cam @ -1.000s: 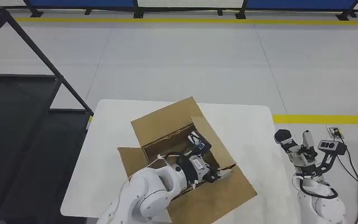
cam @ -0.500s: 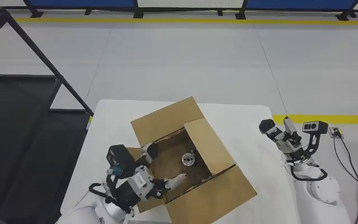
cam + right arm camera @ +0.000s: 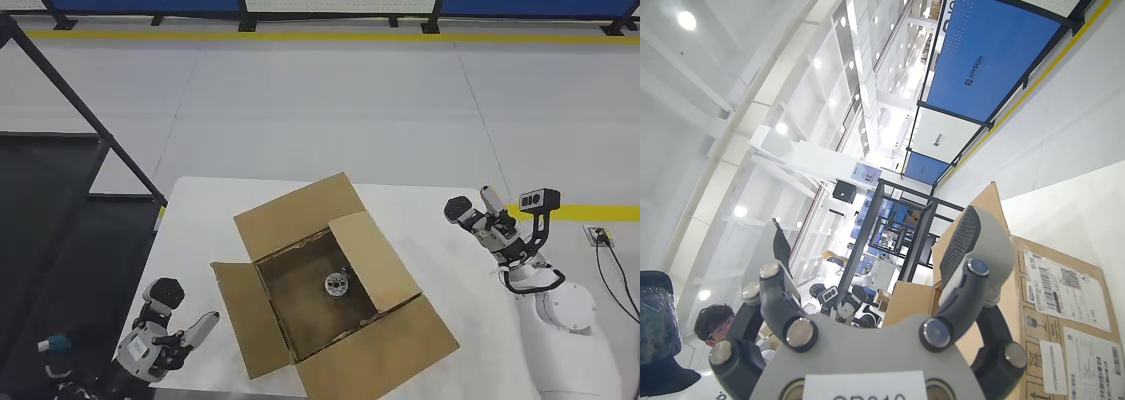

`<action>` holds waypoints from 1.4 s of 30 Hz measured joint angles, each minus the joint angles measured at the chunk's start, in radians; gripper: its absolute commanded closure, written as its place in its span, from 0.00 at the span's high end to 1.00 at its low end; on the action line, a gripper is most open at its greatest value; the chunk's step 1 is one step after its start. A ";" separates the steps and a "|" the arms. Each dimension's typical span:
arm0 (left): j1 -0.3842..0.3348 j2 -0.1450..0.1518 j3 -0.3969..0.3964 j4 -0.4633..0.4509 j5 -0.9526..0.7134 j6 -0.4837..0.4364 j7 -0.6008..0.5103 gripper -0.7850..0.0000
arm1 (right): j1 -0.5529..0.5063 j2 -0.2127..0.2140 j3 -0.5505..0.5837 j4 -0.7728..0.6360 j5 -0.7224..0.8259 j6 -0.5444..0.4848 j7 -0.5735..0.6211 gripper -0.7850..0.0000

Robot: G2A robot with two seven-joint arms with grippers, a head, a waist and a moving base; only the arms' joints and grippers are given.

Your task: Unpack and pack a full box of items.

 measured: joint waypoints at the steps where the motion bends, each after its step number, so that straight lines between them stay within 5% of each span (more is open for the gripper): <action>1: 0.000 0.000 0.000 0.000 0.000 0.000 0.000 1.00 | 0.000 0.000 0.000 0.000 0.000 0.000 0.000 1.00; 8: -0.009 0.002 0.061 0.033 -0.073 0.039 -0.057 1.00 | -0.012 -0.001 -0.017 -0.017 -0.013 0.017 -0.030 1.00; 12: 0.044 -0.003 0.122 0.030 -0.038 0.033 -0.010 1.00 | -0.001 -0.001 -0.035 0.003 -0.017 0.036 -0.047 1.00; 23: 0.202 -0.025 0.317 0.097 0.425 0.037 0.422 1.00 | 0.090 0.002 -0.072 0.095 0.009 0.054 -0.023 1.00; 29: 0.228 -0.025 0.374 0.151 0.597 0.028 0.546 1.00 | 0.129 0.002 -0.093 0.131 0.009 0.053 -0.016 1.00; 42: 0.170 -0.040 0.473 0.215 0.794 0.333 0.630 1.00 | 0.150 0.011 -0.091 0.178 0.033 0.038 0.004 1.00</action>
